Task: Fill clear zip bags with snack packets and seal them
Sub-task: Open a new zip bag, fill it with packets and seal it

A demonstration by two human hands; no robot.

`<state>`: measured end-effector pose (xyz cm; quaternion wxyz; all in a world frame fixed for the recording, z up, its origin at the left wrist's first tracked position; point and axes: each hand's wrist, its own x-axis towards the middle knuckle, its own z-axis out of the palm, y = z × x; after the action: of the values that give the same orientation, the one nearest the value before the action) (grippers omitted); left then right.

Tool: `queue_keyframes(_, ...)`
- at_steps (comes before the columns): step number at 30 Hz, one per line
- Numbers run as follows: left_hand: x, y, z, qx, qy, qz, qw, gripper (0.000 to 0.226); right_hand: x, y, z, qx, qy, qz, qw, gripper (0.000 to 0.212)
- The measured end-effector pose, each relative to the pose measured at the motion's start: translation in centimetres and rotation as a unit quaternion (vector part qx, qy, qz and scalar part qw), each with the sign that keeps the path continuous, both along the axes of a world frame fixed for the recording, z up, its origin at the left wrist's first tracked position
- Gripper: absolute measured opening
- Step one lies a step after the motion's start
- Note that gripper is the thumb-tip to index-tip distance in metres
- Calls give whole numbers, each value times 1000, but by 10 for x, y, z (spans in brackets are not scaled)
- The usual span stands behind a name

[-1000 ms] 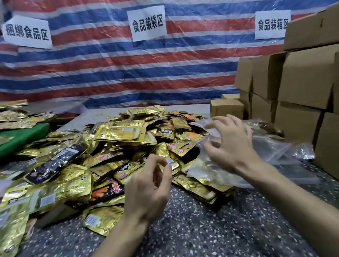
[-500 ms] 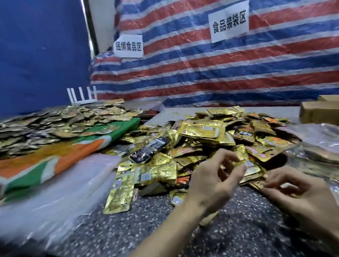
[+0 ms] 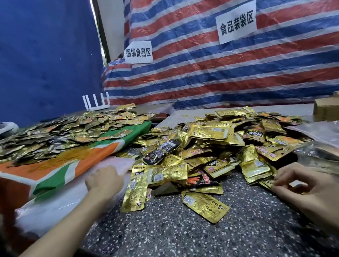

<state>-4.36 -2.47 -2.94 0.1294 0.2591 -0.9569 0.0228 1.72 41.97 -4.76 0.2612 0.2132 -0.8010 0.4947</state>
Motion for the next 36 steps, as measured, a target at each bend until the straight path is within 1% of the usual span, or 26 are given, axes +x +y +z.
queue_keyframes(2,2,-7,-9,-26,11,-8,1000,23,0,0,0,2,-9,4,1000,30)
queue_keyframes(4,2,-9,-9,-14,48,2,999,15,0,0,-1,0,-16,7,1000,28)
queue_keyframes(6,2,-10,-3,30,68,8,997,20,1,1,-1,-7,-20,7,1000,25)
queue_keyframes(9,1,-17,12,109,43,18,993,41,2,1,1,-7,-28,-4,1000,23)
queue_keyframes(10,3,-18,19,121,56,19,991,40,2,2,2,-4,-28,-8,1000,23)
queue_keyframes(12,7,-15,34,122,127,-1,984,32,3,0,4,3,-26,-10,1000,23)
queue_keyframes(13,7,-7,41,119,176,-36,977,30,5,-2,6,6,-26,-12,1000,23)
queue_keyframes(14,9,7,47,119,224,-90,963,27,6,-3,8,8,-27,-14,1000,22)
queue_keyframes(15,12,25,52,129,269,-155,942,23,7,-5,9,6,-29,-14,999,21)
queue_keyframes(17,21,72,60,165,327,-282,887,15,10,-7,11,-23,-46,9,999,16)
queue_keyframes(19,30,121,62,195,358,-365,837,12,13,-8,14,-91,-89,60,990,6)
queue_keyframes(22,44,189,54,230,365,-474,768,11,13,-7,15,-179,-150,110,966,22)
queue_keyframes(23,47,209,47,220,363,-516,744,11,12,-7,15,-200,-162,118,959,29)
queue_keyframes(24,49,227,39,184,364,-558,723,11,11,-7,15,-220,-168,124,953,39)
queue_keyframes(25,50,243,29,130,368,-593,704,11,10,-6,15,-236,-174,124,948,47)
queue_keyframes(26,50,256,18,78,369,-623,685,11,9,-5,16,-245,-177,121,945,50)
queue_keyframes(28,47,275,-4,25,366,-662,653,6,7,-4,16,-247,-181,101,947,44)
queue_keyframes(29,45,281,-13,26,364,-671,645,9,7,-4,17,-247,-183,82,948,39)
queue_keyframes(31,41,285,-25,65,365,-678,635,17,5,-3,14,-242,-188,54,950,33)
queue_keyframes(33,37,281,-30,127,354,-680,630,30,2,-2,11,-210,-186,36,959,31)
queue_keyframes(34,37,278,-31,186,334,-679,627,40,1,-2,10,-190,-183,31,964,33)
queue_keyframes(35,39,274,-31,277,293,-671,622,53,1,-2,9,-170,-182,31,968,35)
queue_keyframes(36,42,271,-30,391,247,-651,602,64,1,-3,8,-155,-180,33,971,34)
